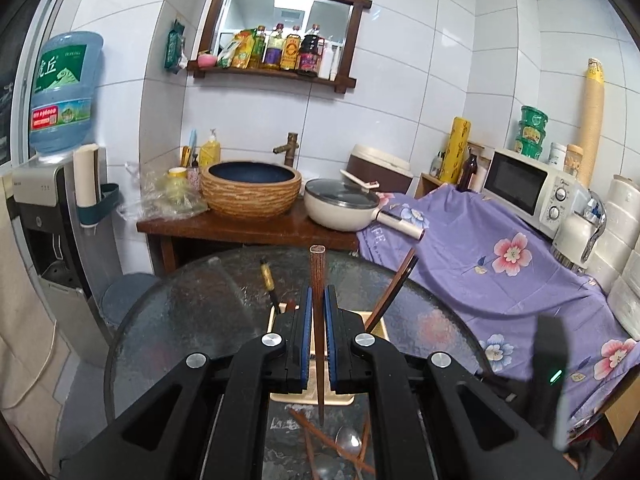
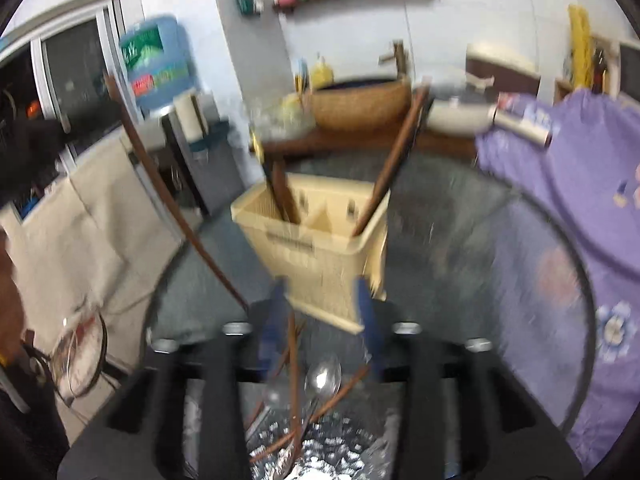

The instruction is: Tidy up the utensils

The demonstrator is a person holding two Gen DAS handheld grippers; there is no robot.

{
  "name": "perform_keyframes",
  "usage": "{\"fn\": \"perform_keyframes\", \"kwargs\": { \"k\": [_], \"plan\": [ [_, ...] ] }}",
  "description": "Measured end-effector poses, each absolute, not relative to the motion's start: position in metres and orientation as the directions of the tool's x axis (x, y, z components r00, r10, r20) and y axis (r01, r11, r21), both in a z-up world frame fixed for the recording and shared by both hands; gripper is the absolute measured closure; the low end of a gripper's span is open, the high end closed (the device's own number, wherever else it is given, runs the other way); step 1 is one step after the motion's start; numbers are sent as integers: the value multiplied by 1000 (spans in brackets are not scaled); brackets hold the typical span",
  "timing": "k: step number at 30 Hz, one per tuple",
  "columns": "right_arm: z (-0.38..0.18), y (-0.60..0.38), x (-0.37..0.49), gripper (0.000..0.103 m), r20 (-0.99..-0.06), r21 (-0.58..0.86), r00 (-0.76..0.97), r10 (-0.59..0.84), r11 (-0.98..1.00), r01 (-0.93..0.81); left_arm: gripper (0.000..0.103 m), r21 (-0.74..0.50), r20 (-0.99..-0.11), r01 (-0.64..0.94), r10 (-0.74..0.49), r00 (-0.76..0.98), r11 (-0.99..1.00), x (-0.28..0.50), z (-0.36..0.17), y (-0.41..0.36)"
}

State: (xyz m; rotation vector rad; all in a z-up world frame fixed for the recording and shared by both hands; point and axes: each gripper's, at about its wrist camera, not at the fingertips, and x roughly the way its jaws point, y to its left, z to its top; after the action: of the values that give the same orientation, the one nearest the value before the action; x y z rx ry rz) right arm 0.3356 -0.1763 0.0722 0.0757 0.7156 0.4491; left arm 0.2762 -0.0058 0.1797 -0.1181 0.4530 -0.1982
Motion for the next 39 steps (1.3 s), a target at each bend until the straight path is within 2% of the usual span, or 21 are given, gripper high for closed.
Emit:
{"fn": "perform_keyframes", "kwargs": {
  "k": [7,12,16,22,30,35,39],
  "plan": [
    [25,-133,330,62,-693,139,566,446,853,-502,97,-148,-439,115,-170,882,982,271,165,18],
    [6,-105,342,65,-727,42,551,411,827,-561,97,-172,-466,87,-159,870,981,269,149,38],
    [-14,-85,355,71,-779,64,466,421,792,-608,97,-184,-482,78,-159,862,980,269,139,48],
    [-32,-51,357,71,-825,18,395,404,718,-696,97,-195,-498,60,-151,854,979,269,128,66],
    [-50,-29,377,72,-869,-31,366,334,700,-714,97,-213,-509,43,-149,848,976,273,119,84],
    [-60,-19,387,81,-888,2,313,335,685,-729,97,-221,-512,59,-168,843,973,274,120,86],
    [-62,-15,393,92,-891,8,301,341,674,-739,97,-214,-512,65,-169,842,975,276,119,84]
  ]
}}
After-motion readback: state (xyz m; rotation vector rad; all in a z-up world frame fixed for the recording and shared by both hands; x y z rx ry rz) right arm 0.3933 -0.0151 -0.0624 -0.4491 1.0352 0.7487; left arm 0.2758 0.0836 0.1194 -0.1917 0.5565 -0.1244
